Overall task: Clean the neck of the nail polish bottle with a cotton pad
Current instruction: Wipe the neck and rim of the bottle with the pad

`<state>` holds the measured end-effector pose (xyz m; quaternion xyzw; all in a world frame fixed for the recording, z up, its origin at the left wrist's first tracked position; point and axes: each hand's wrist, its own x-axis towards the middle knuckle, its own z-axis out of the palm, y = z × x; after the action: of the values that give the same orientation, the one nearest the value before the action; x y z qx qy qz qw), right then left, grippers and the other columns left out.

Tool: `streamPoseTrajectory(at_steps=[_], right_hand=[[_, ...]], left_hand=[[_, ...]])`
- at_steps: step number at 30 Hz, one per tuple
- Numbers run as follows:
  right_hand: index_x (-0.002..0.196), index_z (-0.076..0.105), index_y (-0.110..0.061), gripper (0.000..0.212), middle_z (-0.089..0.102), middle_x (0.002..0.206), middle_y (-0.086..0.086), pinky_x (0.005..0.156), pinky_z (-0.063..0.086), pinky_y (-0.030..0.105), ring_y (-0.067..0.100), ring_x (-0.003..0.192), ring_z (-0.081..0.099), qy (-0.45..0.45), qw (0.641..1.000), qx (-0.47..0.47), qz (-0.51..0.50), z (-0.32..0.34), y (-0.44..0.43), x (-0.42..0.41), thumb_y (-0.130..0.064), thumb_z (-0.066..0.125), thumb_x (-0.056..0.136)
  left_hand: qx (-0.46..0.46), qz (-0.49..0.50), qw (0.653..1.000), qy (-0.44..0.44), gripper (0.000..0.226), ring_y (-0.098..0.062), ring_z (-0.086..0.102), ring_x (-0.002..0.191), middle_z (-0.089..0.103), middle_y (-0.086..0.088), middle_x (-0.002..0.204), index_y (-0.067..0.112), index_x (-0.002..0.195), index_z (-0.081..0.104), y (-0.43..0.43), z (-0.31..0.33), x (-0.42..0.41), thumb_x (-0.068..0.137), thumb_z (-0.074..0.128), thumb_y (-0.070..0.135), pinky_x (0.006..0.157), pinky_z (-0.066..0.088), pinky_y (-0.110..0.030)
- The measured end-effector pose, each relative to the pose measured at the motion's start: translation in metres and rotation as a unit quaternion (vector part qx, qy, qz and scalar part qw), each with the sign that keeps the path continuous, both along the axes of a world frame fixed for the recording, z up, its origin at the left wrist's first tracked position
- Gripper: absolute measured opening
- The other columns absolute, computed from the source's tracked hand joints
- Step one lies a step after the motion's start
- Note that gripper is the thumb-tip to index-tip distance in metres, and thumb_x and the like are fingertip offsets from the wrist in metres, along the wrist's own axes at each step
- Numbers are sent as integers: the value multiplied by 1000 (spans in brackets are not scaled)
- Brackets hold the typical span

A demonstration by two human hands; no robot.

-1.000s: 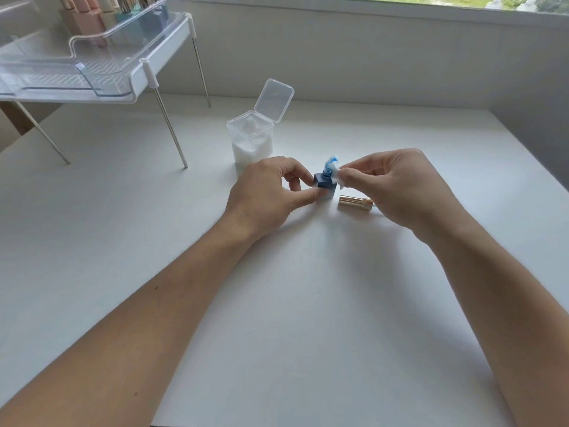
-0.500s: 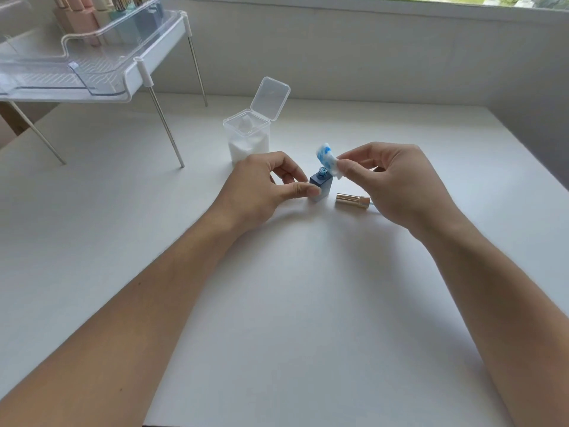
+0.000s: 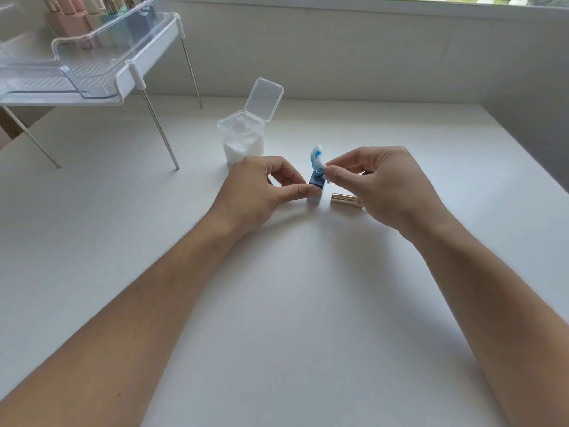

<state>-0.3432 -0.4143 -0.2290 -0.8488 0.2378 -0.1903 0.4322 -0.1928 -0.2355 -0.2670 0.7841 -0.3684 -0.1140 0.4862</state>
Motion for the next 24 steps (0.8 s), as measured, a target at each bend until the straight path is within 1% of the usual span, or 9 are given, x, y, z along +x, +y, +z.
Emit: streamPoseTrajectory(at_steps=[3, 6, 8, 13, 16, 18, 20, 22, 24], right_hand=[[101, 88, -34, 12, 83, 97, -9, 65, 51, 24, -6, 64, 62, 7, 1000, 2, 1, 1, -1, 0, -45, 81, 100], [102, 88, -33, 13, 82, 96, -9, 64, 50, 25, -7, 62, 61, 12, 1000, 5, 3, 2, -2, -1, -44, 81, 100], [103, 88, -33, 13, 82, 96, -10, 63, 48, 24, -8, 61, 61, 16, 1000, 7, 4, 2, -2, -1, -44, 81, 100], [103, 88, -33, 14, 80, 88, -13, 63, 47, 25, -7, 57, 61, 15, 1000, 22, 7, 3, -1, -1, -44, 82, 99], [101, 89, -34, 12, 80, 85, -14, 63, 46, 24, -7, 58, 60, 16, 999, 26, 7, 3, -2, -2, -44, 83, 99], [100, 89, -34, 12, 82, 86, -13, 59, 46, 19, -6, 57, 59, 19, 999, 25, 9, 4, -2, -2, -45, 83, 98], [99, 89, -33, 13, 82, 86, -12, 51, 42, 11, -4, 56, 58, 22, 999, 25, 12, 4, -3, -2, -45, 84, 97], [97, 89, -32, 15, 83, 86, -12, 47, 39, 10, 0, 56, 56, 26, 999, 26, 16, 4, -3, -3, -46, 85, 96], [96, 88, -32, 16, 83, 87, -11, 49, 40, 12, 1, 58, 56, 26, 999, 24, 17, 5, -3, -3, -48, 85, 96]], left_hand=[[10, 8, 1000, -16, 34, 9, 53, 57, 69, 15, 79, 23, 93, 83, -1, 1, -3, 80, 98, 51, 60, 38, -11], [25, 28, 999, -21, 44, 8, 53, 62, 69, 15, 81, 31, 95, 79, -3, -1, -3, 73, 97, 66, 66, 41, -22], [30, 33, 999, -16, 50, 9, 54, 64, 69, 16, 84, 34, 97, 78, -3, -1, -3, 69, 96, 71, 69, 42, -26], [34, 28, 999, -6, 55, 11, 55, 65, 68, 18, 83, 37, 103, 81, -4, -1, -6, 67, 95, 75, 71, 44, -27], [37, 23, 999, -6, 51, 11, 54, 65, 67, 18, 83, 39, 103, 84, -4, -1, -7, 68, 94, 76, 71, 43, -29], [37, 20, 999, -8, 46, 10, 54, 66, 67, 18, 83, 42, 99, 85, -4, 0, -8, 70, 93, 76, 72, 43, -30], [36, 20, 999, -8, 43, 8, 52, 65, 66, 18, 81, 42, 96, 85, -5, -1, -8, 71, 93, 76, 71, 42, -30], [34, 24, 999, -8, 44, 8, 52, 64, 65, 18, 80, 42, 94, 85, -5, -2, -8, 70, 92, 78, 71, 42, -31], [30, 25, 999, -9, 45, 9, 53, 65, 66, 18, 80, 42, 95, 84, -5, -2, -8, 70, 92, 78, 71, 42, -31]])
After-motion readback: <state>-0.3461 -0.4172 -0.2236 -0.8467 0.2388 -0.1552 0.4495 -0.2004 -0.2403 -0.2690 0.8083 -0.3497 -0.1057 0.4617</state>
